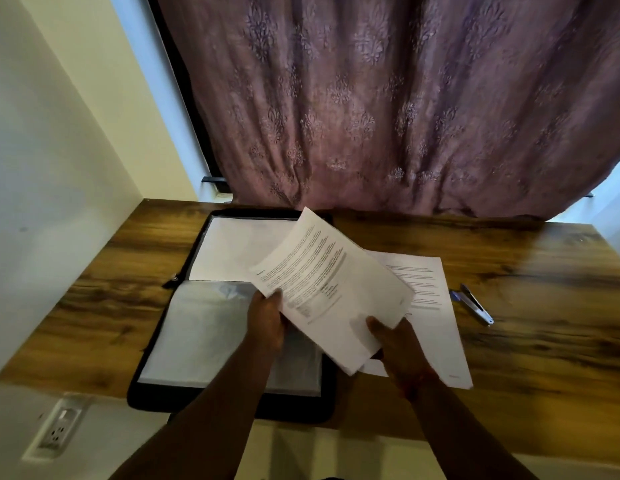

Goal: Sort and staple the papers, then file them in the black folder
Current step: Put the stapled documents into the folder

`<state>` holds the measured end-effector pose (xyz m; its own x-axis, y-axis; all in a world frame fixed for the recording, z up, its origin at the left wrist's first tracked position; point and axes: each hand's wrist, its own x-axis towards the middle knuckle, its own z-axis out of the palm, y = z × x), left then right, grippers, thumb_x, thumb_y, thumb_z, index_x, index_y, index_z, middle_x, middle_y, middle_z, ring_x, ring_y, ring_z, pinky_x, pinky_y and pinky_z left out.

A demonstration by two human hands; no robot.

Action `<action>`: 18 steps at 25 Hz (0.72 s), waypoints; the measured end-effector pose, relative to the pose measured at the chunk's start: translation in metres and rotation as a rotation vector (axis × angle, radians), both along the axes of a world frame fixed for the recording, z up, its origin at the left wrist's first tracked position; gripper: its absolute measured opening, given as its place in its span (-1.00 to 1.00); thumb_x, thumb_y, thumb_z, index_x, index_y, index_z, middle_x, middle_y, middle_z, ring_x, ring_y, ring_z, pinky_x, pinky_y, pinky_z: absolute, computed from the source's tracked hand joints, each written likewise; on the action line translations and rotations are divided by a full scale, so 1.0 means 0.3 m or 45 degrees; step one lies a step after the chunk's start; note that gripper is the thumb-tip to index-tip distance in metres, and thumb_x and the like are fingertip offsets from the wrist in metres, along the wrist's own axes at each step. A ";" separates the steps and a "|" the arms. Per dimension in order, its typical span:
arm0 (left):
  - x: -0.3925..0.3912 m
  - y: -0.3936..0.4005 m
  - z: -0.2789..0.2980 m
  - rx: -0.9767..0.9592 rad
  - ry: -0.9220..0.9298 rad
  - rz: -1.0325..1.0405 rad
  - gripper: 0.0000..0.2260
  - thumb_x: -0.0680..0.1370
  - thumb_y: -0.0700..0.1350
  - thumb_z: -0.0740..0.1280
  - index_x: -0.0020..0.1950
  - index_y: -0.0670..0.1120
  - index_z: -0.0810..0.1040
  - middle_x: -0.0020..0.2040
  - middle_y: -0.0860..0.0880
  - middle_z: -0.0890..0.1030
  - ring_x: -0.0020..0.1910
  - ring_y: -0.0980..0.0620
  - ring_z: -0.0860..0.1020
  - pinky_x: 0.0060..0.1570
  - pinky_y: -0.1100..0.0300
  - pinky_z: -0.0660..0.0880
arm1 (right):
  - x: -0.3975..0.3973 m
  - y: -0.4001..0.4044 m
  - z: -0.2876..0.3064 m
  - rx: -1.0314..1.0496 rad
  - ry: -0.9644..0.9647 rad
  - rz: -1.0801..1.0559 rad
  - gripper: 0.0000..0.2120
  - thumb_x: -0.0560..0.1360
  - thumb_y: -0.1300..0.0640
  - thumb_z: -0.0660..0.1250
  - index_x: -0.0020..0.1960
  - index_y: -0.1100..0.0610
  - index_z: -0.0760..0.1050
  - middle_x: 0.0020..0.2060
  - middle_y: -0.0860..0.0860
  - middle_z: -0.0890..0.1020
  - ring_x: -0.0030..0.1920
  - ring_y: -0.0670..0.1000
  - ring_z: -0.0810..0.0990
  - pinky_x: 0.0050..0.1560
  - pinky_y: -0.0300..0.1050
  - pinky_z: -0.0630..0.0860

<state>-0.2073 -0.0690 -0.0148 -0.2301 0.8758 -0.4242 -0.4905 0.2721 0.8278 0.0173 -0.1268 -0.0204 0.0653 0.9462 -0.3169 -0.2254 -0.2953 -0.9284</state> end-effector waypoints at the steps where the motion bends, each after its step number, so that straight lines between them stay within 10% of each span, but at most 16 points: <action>1: -0.055 0.023 0.002 -0.012 0.070 0.064 -0.78 0.61 -0.28 0.25 0.21 -0.11 0.56 0.09 -0.12 0.68 0.05 -0.14 0.66 0.02 -0.10 0.60 | -0.013 0.000 0.000 -0.023 -0.006 -0.004 -0.64 0.55 0.12 0.35 0.32 0.00 0.40 0.15 0.12 0.61 0.14 0.19 0.60 -0.01 0.28 0.61; 7: -0.291 0.131 -0.033 -0.146 0.269 0.158 -0.87 0.54 -0.14 0.38 -0.16 -0.05 0.70 -0.07 -0.15 0.70 -0.01 -0.23 0.66 0.07 -0.20 0.59 | -0.108 -0.023 0.007 -0.031 -0.084 -0.089 -0.80 0.58 0.19 0.29 0.18 0.01 0.49 0.10 0.12 0.62 0.08 0.15 0.62 -0.09 0.11 0.62; 11: -0.312 0.131 -0.040 -0.133 0.506 -0.115 -0.94 0.59 -0.19 0.34 -0.04 -0.12 0.61 -0.04 -0.15 0.66 -0.06 -0.16 0.66 -0.15 -0.09 0.65 | -0.122 -0.026 0.034 0.008 -0.204 -0.242 -0.79 0.58 0.16 0.30 0.17 -0.08 0.47 0.05 -0.02 0.64 0.01 0.05 0.64 -0.16 -0.10 0.58; 18: -0.258 0.097 -0.032 -0.125 0.762 -0.444 -0.95 0.63 -0.12 0.29 0.02 -0.08 0.52 -0.08 -0.07 0.65 -0.17 -0.03 0.66 -0.27 0.11 0.66 | -0.001 -0.035 0.002 0.000 -0.272 -0.369 -0.73 0.56 0.10 0.34 0.24 -0.06 0.47 0.14 0.02 0.63 0.10 0.12 0.61 0.12 0.18 0.57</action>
